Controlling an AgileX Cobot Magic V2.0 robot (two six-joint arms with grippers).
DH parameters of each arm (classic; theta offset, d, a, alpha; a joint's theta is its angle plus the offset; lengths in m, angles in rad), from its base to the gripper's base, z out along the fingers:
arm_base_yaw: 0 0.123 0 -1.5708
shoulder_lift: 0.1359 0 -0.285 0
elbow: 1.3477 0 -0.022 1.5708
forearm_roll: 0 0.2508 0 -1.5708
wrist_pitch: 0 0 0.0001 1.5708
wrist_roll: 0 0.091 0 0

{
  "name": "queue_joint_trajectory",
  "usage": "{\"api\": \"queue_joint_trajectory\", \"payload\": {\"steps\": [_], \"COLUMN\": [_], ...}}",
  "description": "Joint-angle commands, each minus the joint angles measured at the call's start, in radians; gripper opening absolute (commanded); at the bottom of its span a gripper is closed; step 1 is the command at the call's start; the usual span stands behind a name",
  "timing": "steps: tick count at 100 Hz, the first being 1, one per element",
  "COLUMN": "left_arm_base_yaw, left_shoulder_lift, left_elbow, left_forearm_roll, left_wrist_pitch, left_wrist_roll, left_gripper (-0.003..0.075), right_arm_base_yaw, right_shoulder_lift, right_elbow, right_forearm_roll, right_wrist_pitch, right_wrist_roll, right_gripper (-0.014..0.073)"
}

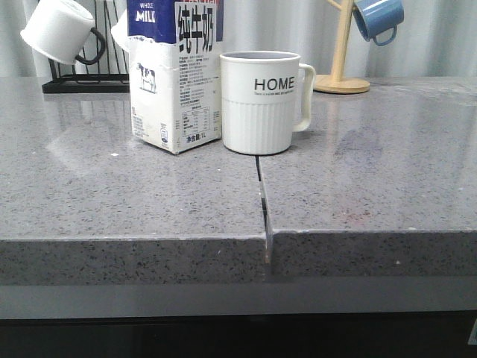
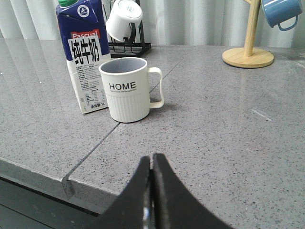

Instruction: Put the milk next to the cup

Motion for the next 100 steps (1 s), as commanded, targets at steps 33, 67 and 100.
{"api": "queue_joint_trajectory", "payload": {"steps": [33,67,100], "left_arm_base_yaw": [0.042,0.042,0.042], "left_shoulder_lift": [-0.184,-0.184,-0.184], "left_elbow": [0.106,0.106,0.106], "left_forearm_roll": [0.012,0.008,0.008], "left_wrist_pitch": [-0.037,-0.026,-0.026], "left_wrist_roll": [-0.015,-0.015,-0.015], "left_gripper": [-0.0021,-0.0021,-0.0021], "right_arm_base_yaw": [-0.002,-0.002,-0.002], "right_shoulder_lift": [0.011,0.011,0.011], "right_elbow": [-0.025,-0.025,-0.025], "right_forearm_roll": [-0.004,-0.004,-0.004], "right_wrist_pitch": [-0.071,-0.071,-0.071], "right_wrist_roll": [-0.004,-0.004,-0.004], "right_gripper": [-0.0069,-0.0069,-0.0069]}}
